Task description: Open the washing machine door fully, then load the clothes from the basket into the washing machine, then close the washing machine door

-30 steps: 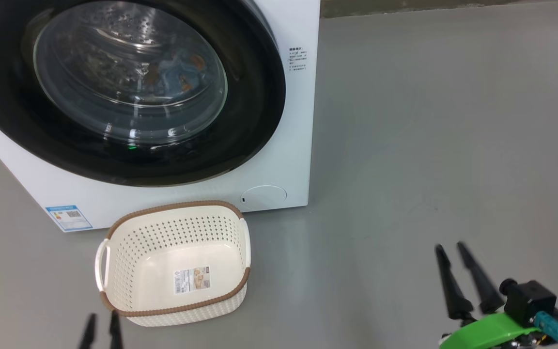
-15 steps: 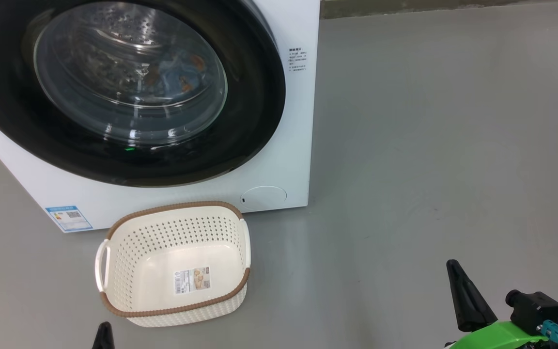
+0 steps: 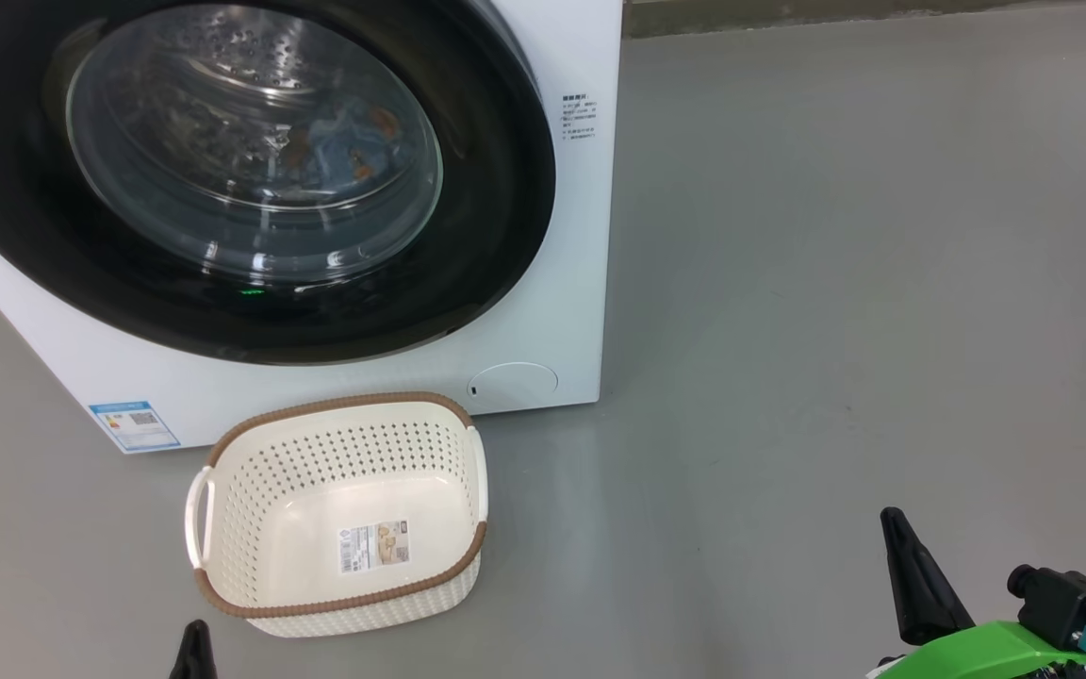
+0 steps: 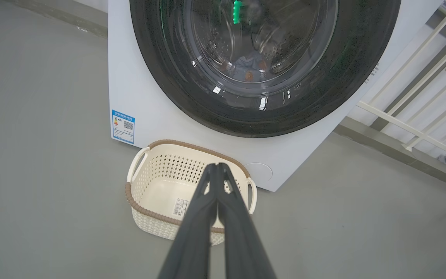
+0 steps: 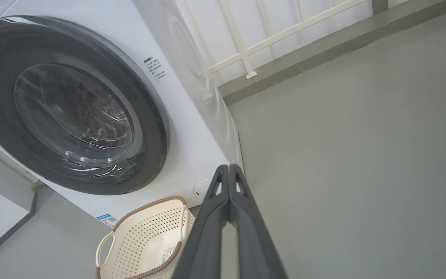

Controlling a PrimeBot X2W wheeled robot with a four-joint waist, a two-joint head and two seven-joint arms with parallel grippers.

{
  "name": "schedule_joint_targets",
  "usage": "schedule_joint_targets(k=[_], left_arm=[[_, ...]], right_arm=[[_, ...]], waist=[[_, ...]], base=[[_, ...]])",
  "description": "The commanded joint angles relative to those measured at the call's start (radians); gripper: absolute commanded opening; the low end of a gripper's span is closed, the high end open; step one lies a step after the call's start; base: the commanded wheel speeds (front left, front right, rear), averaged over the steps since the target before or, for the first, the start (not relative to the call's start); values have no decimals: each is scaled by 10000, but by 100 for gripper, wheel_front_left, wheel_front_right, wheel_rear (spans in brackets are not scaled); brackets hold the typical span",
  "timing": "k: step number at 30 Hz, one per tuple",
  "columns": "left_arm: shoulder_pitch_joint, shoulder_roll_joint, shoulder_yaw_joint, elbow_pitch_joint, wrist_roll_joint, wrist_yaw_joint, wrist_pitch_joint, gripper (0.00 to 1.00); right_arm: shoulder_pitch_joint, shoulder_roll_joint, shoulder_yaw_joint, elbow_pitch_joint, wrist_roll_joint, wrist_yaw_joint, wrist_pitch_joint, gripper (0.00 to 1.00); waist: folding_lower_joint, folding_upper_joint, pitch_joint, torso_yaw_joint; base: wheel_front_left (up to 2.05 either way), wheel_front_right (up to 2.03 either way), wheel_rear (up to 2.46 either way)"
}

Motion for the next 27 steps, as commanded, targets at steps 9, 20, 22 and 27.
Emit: schedule_joint_targets(k=[9, 20, 22, 27], left_arm=[[-519, 145, 236, -86, -1118, -174, 284, 0], [-755, 171, 344, 15, -2359, -285, 601, 0], [-798, 176, 364, 33, -2585, -305, 658, 0], [-906, 188, 413, 79, -3154, -356, 803, 0]], right_arm=[[-416, -43, -74, -199, 1173, -7, 272, 0], [-489, -45, -139, -171, 2421, -9, 597, 0], [-502, -46, -151, -166, 2648, -10, 656, 0], [-536, -47, -180, -153, 3221, -11, 806, 0]], waist=[[-2, 0, -10, -3], [-2, 0, -23, -6], [-2, 0, -25, -6], [-2, 0, -30, -8]], base=[[0, 0, 0], [0, 0, 0], [0, 0, 0], [0, 0, 0]])
